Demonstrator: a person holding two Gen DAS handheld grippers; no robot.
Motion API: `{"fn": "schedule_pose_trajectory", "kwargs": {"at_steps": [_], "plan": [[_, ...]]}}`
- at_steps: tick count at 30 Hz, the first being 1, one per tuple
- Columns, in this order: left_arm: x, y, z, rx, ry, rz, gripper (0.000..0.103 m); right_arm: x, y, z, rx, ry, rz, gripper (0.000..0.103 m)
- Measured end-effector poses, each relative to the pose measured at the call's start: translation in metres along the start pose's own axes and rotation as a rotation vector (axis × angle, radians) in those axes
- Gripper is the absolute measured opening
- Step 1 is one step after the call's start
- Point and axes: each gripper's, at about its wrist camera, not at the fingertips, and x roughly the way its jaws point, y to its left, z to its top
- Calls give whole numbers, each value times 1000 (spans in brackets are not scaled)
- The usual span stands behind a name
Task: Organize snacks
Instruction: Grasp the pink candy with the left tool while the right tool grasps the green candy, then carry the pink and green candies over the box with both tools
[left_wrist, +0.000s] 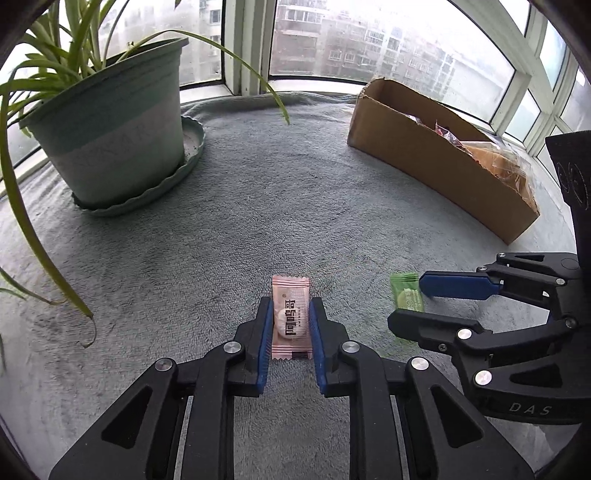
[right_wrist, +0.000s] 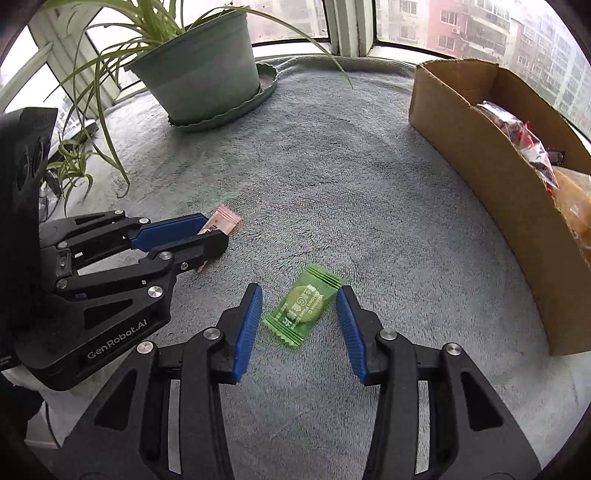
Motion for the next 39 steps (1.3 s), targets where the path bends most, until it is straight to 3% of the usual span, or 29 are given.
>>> {"fn": "schedule_pose_trajectory", "kwargs": {"at_steps": [3, 6, 17, 26, 39], "plan": [[-2, 4, -2, -18, -5, -5, 18, 2, 15, -3, -136, -2, -85, 32], [-3, 6, -4, -26, -5, -6, 17, 1, 15, -3, -180, 11, -77, 23], [-9, 6, -7, -68, -22, -29, 17, -10, -1, -8, -91, -21, -3, 21], [-31, -9, 1, -40, -65, -21, 17, -52, -26, -4, -27, -111, 17, 21], [-48, -62, 54, 53, -161, -58, 17, -114, -97, 9, 29, -233, -85, 21]]}}
